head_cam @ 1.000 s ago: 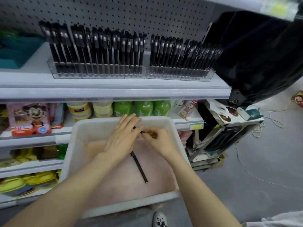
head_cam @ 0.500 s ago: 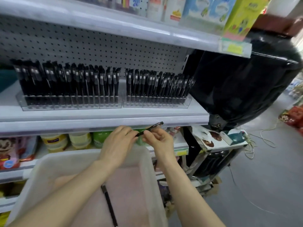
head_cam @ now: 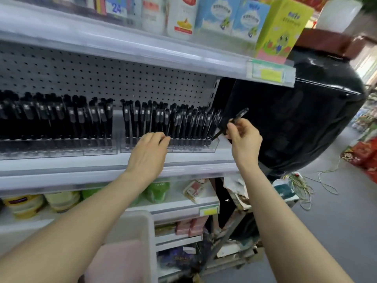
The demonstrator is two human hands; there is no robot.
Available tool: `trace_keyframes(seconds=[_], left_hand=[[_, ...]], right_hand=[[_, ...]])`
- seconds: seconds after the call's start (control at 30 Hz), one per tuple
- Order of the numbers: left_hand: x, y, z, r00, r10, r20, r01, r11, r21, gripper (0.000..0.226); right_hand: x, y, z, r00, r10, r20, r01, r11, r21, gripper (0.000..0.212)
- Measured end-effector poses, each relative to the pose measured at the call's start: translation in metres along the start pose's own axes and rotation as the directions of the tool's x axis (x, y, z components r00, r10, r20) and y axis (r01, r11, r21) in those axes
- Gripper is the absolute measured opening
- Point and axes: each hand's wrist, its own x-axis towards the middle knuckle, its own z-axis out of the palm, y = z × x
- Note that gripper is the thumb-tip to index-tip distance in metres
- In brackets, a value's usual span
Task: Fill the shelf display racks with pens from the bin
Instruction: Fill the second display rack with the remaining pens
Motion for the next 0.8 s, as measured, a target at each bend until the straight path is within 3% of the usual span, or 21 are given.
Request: trace_keyframes(seconds=[0.2, 0.4, 0.8], left_hand=[[0.0, 0.001, 0.011, 0.998, -0.003, -0.06, 0.004, 1.0, 0.027, 0.048], [0.002, 0.001, 0.01, 0.999, -0.029, -0.04, 0.029, 1.0, 0.0, 0.045], [-0.012, -0.008, -0.006, 1.0, 0.019, 0.015, -0.017, 0.992, -0.127, 0.046]], right_hand=[[0.026, 0.009, 0.023, 0.995, -0.07, 0.071, 0.075, 0.994, -0.074, 0.016], [0.02, 0.028, 0.048, 0.97, 0.039, 0.241, 0.024, 0.967, -0.254, 0.022], [-0.007, 0.013, 0.047, 0.979, 0.126, 0.161, -0.094, 0.977, -0.192, 0.029]])
